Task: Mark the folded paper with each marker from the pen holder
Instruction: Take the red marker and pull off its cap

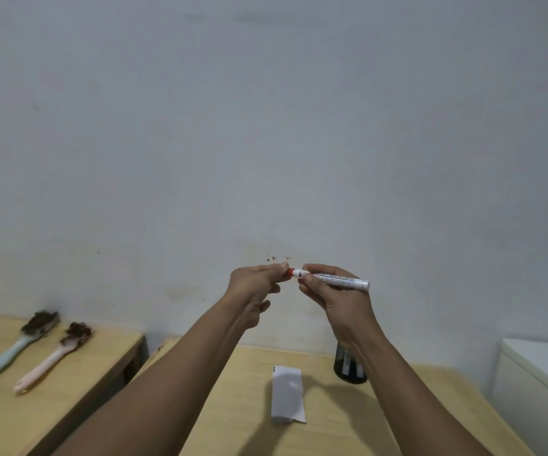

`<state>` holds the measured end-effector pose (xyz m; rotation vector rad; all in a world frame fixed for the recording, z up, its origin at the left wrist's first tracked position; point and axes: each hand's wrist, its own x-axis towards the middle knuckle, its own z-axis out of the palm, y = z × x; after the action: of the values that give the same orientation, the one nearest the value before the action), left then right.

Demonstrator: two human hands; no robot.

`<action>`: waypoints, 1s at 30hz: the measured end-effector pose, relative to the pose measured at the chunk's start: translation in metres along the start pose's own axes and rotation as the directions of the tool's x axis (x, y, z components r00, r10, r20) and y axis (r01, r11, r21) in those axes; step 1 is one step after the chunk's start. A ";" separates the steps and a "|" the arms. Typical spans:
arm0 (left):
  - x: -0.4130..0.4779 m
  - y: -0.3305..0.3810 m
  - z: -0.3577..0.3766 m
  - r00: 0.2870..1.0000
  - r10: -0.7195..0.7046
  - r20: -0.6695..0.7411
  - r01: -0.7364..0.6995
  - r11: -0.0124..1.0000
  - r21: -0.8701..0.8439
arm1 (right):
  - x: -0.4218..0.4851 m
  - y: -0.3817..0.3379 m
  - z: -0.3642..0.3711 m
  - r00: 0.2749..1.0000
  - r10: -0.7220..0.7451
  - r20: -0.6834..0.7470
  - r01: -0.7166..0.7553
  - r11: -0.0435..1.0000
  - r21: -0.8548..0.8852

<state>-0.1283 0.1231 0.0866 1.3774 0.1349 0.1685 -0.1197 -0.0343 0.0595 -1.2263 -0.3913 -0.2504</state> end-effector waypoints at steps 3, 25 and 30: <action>0.005 -0.005 -0.010 0.996 0.070 -0.046 -0.068 0.997 0.044 | -0.005 0.005 -0.002 1.000 -0.013 0.019 0.014 0.996 -0.086; 0.070 -0.194 -0.082 0.958 0.253 0.135 -0.212 0.307 0.928 | -0.018 0.112 -0.055 0.975 0.198 -0.099 -0.203 0.978 -0.042; 0.068 -0.198 -0.083 0.959 0.232 0.162 -0.227 0.288 0.930 | -0.012 0.128 -0.053 0.972 0.219 -0.085 -0.226 0.970 -0.087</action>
<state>-0.0698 0.1806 -0.1237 2.6371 0.0159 0.3770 -0.0720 -0.0434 -0.0710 -1.3402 -0.1755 -0.1221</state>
